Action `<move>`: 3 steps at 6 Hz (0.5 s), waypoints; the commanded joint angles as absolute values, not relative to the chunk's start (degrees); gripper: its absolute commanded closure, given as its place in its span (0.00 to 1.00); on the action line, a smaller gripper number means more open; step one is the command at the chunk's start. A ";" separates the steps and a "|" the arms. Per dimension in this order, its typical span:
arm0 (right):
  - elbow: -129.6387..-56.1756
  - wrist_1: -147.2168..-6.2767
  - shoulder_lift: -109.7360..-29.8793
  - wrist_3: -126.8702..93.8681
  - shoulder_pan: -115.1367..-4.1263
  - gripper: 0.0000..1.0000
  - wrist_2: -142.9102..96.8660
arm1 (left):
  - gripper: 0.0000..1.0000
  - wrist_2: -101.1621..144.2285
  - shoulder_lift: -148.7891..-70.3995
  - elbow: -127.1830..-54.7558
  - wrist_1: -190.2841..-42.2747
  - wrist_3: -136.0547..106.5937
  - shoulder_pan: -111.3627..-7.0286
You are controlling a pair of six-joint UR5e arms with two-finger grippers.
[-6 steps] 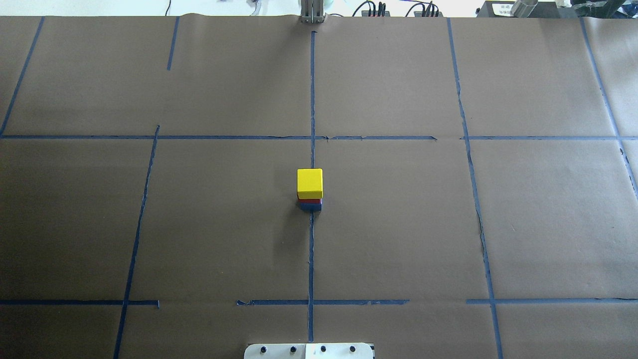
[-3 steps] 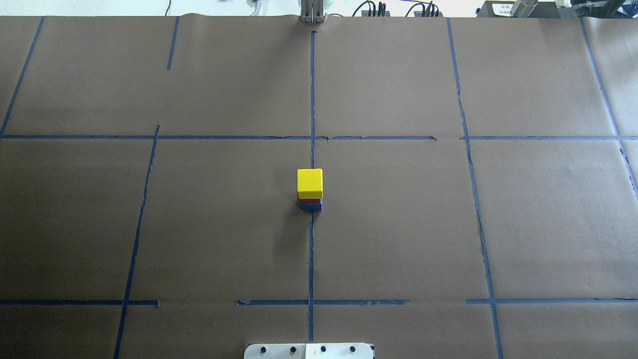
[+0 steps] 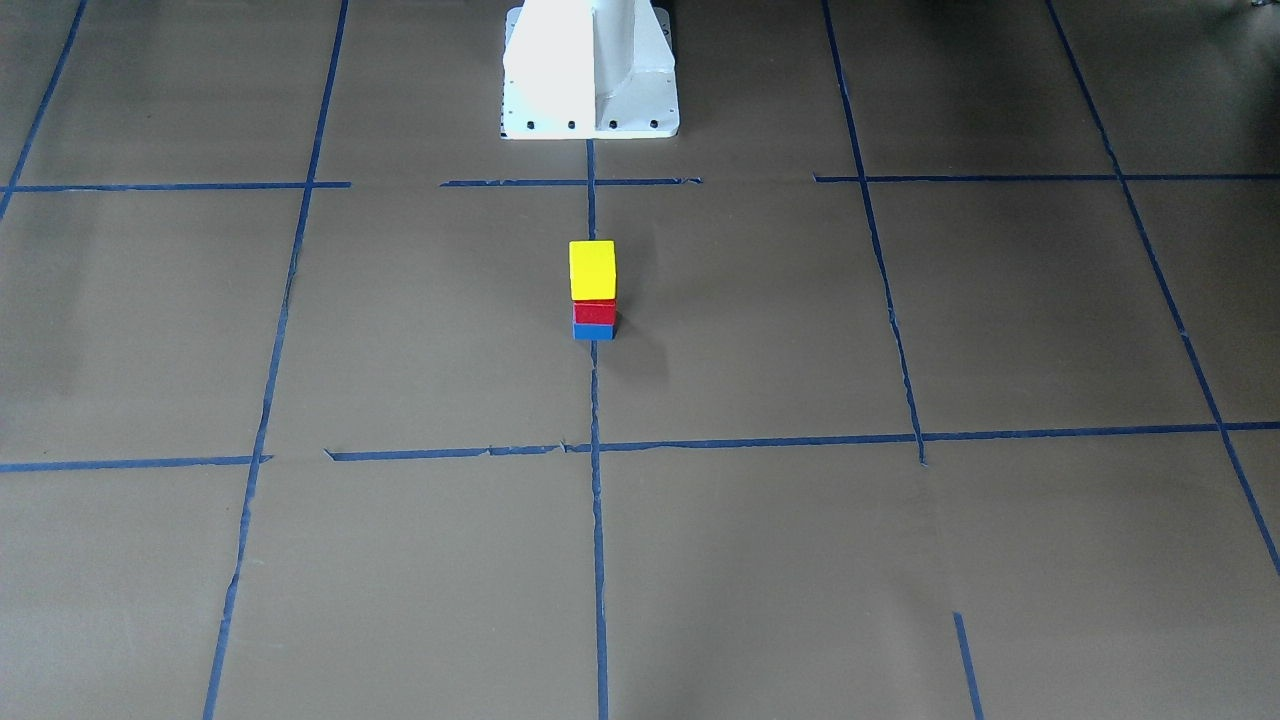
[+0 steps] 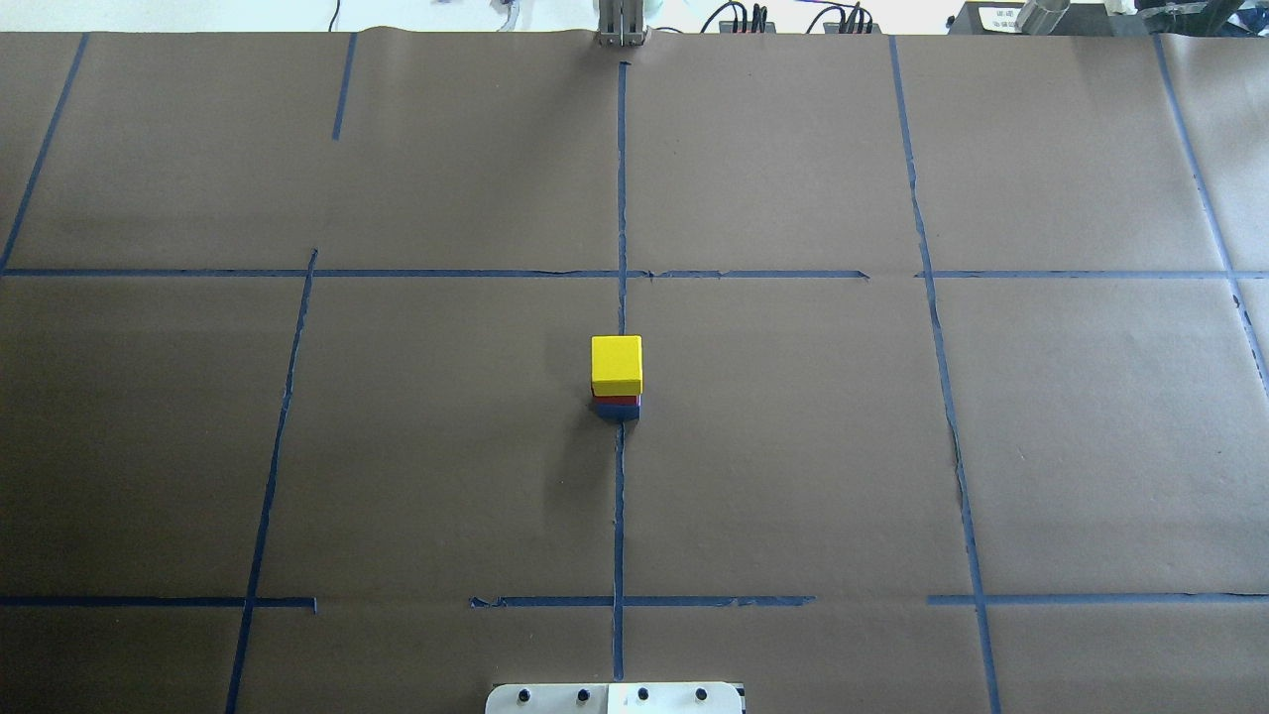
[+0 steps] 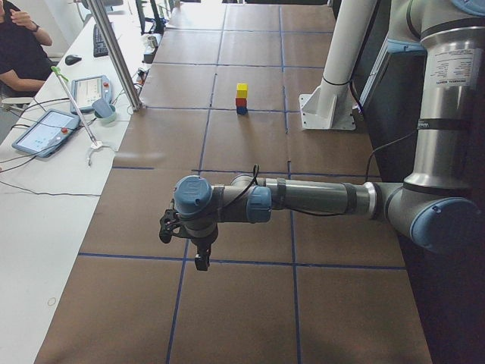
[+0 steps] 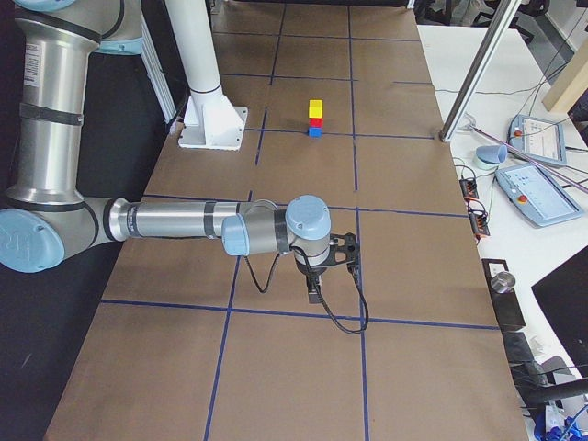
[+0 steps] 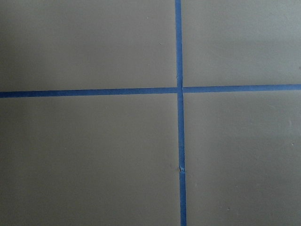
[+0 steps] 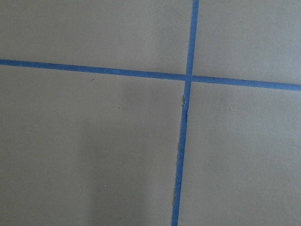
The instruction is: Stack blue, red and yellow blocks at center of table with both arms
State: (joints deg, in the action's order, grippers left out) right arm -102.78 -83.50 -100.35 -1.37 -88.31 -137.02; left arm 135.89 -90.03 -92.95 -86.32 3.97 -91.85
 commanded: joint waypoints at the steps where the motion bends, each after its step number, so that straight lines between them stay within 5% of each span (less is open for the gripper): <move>1: -102.66 -83.50 -100.55 -0.44 -87.45 0.00 -136.76 | 0.00 135.97 -89.83 -96.91 -77.86 6.39 -90.19; 3: -102.92 -83.50 -100.81 -0.44 -87.45 0.00 -136.76 | 0.00 136.05 -89.73 -94.76 -75.14 11.51 -89.74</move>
